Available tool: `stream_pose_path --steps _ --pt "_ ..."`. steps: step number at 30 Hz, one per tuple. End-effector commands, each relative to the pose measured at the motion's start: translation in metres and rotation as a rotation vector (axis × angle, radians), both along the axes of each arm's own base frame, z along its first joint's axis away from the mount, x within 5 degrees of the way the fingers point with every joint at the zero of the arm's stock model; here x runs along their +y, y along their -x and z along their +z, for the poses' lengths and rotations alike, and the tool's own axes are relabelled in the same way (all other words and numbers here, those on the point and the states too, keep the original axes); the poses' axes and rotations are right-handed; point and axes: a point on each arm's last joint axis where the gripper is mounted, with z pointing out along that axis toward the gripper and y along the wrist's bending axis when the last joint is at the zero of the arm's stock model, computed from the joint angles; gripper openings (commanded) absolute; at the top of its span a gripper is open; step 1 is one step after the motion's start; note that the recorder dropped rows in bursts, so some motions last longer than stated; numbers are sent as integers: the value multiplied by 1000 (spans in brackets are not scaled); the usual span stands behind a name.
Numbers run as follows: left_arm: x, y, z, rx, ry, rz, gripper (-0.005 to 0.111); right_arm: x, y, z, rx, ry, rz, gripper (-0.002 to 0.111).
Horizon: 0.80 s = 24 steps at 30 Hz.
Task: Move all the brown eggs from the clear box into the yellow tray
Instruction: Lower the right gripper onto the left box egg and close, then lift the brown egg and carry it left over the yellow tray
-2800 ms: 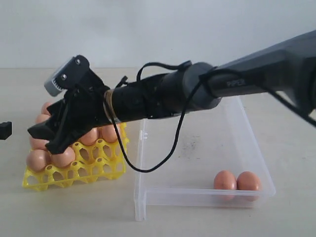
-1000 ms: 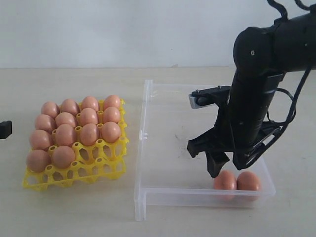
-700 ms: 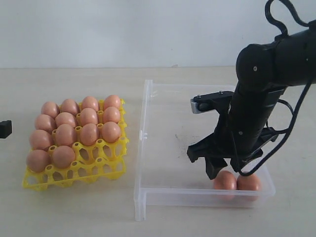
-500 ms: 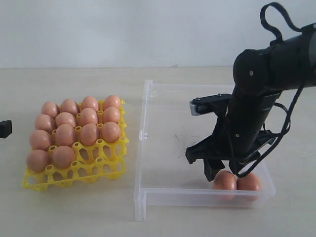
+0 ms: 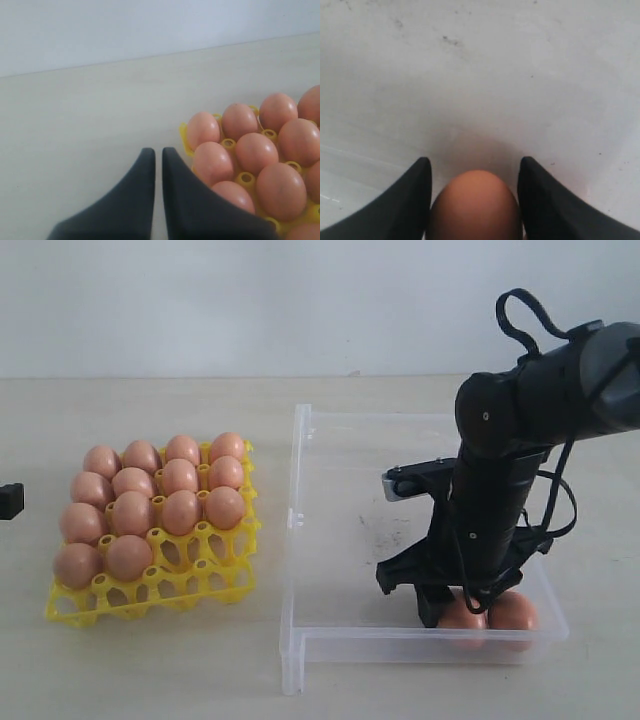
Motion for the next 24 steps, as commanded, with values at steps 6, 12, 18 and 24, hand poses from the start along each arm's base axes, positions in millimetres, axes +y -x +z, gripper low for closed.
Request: stream_pose_path --steps 6,12,18,24 --pt "1 1 0 -6 6 3 4 -3 0 -8 3 14 84 0" --pt "1 1 0 -6 6 3 4 2 -14 26 -247 -77 83 0" --pt "1 1 1 -10 4 6 4 5 -23 78 -551 -212 60 0" --pt "2 1 2 -20 -1 15 4 27 -22 103 -763 -329 97 0"
